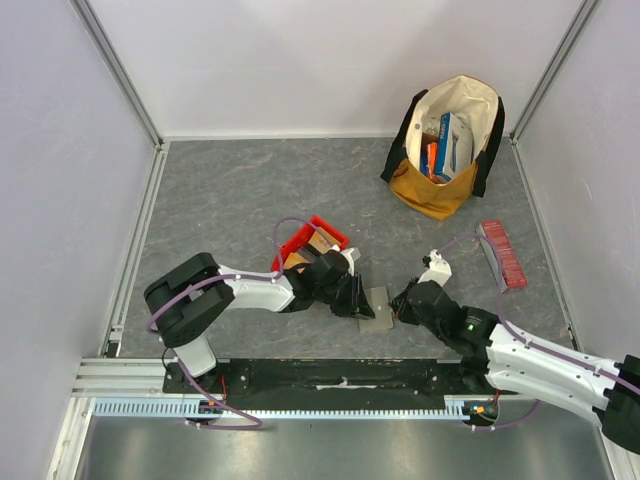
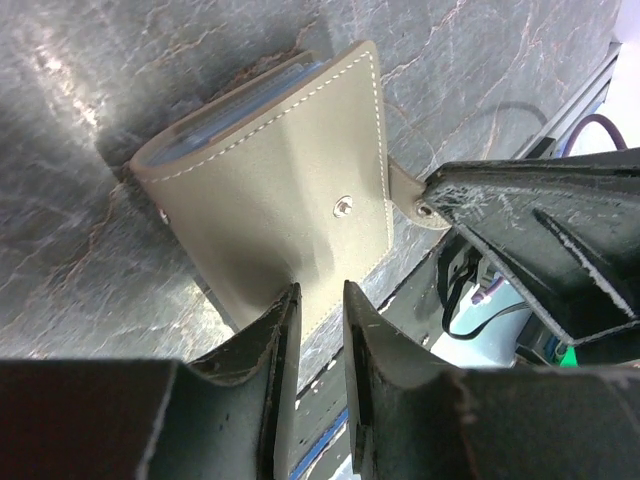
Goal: Put the credit cards into the card holder
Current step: Close the card holder at the center of the board.
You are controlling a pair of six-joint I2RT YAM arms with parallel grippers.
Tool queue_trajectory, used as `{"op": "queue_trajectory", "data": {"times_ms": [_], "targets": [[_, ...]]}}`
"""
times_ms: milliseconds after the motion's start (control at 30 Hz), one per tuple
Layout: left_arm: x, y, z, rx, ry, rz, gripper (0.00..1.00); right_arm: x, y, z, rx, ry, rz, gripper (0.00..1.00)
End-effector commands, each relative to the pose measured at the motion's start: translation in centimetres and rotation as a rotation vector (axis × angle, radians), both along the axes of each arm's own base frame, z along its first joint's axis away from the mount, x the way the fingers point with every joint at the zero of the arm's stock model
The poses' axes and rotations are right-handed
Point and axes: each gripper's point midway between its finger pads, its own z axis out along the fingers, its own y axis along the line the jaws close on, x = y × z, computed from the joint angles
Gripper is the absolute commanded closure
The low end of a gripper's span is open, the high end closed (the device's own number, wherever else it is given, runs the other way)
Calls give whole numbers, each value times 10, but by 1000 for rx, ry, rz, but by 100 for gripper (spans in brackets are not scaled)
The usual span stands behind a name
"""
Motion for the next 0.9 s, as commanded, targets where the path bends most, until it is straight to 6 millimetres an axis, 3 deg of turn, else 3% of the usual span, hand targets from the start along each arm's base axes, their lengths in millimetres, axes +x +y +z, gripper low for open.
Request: {"op": "queue_trajectory", "data": {"times_ms": [0, 200, 433, 567, 700, 800, 867], "targets": [[1, -9, -3, 23, -33, -54, 71, 3, 6, 6, -16, -23, 37, 99], [-4, -6, -5, 43, -33, -63, 72, -1, 28, -6, -38, 22, 151, 95], [-6, 1, -6, 67, -49, -74, 71, 9, 30, -7, -83, 15, 123, 91], [-7, 3, -8, 73, -54, -72, 71, 7, 31, -5, -87, 24, 141, 77], [-5, 6, -5, 81, -69, -65, 71, 8, 30, 9, -76, 2, 144, 54], [-1, 7, -2, 90, -85, -60, 71, 10, 26, 25, -68, -29, 128, 52], [0, 8, 1, 94, -99, -58, 71, 10, 23, 35, -63, -48, 123, 55]]}}
